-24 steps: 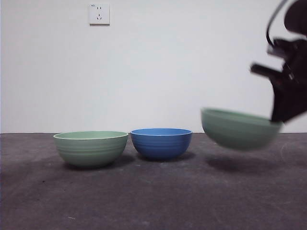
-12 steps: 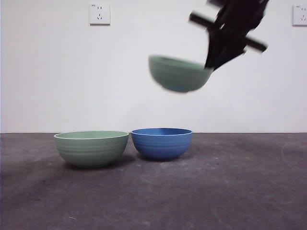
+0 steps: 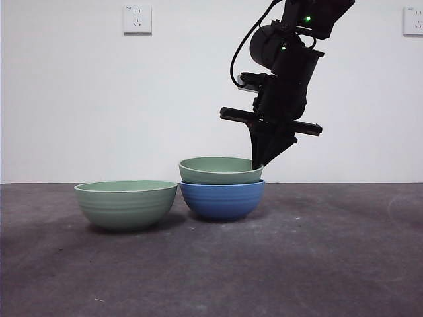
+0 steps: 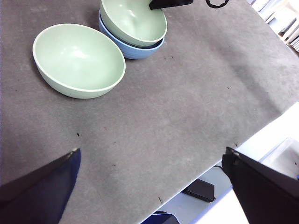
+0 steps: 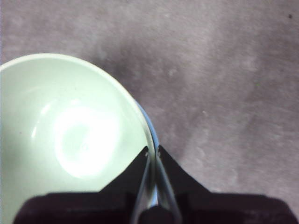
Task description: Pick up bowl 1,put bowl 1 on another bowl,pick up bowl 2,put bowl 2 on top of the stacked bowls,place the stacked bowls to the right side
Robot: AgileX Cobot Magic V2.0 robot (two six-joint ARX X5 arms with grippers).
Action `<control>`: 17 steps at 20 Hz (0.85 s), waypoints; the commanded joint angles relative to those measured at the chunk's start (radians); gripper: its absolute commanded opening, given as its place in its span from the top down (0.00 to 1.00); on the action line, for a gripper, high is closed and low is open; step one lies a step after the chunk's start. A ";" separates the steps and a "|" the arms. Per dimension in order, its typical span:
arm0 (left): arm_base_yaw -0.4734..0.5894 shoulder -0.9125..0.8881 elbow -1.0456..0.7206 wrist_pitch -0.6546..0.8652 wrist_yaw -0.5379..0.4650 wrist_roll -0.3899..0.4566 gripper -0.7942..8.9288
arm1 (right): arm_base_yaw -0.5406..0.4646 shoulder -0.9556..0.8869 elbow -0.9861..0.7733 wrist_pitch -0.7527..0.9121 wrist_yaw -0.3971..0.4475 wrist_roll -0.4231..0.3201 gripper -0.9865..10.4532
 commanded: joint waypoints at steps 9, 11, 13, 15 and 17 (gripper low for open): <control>0.001 0.000 0.000 0.002 0.003 -0.005 0.24 | 0.015 0.026 0.005 -0.032 -0.005 -0.030 0.70; 0.001 0.000 0.000 0.003 -0.005 -0.005 0.24 | 0.019 0.023 0.005 -0.031 -0.005 -0.031 0.59; 0.002 0.006 0.000 0.003 -0.034 -0.005 0.24 | 0.027 0.016 0.005 -0.028 -0.005 -0.037 0.58; 0.001 0.024 0.000 0.005 -0.048 -0.005 0.24 | 0.029 -0.012 0.005 -0.028 0.000 -0.041 0.58; 0.001 0.059 0.000 0.032 -0.048 -0.006 0.24 | 0.029 -0.068 0.005 -0.040 0.003 -0.041 0.58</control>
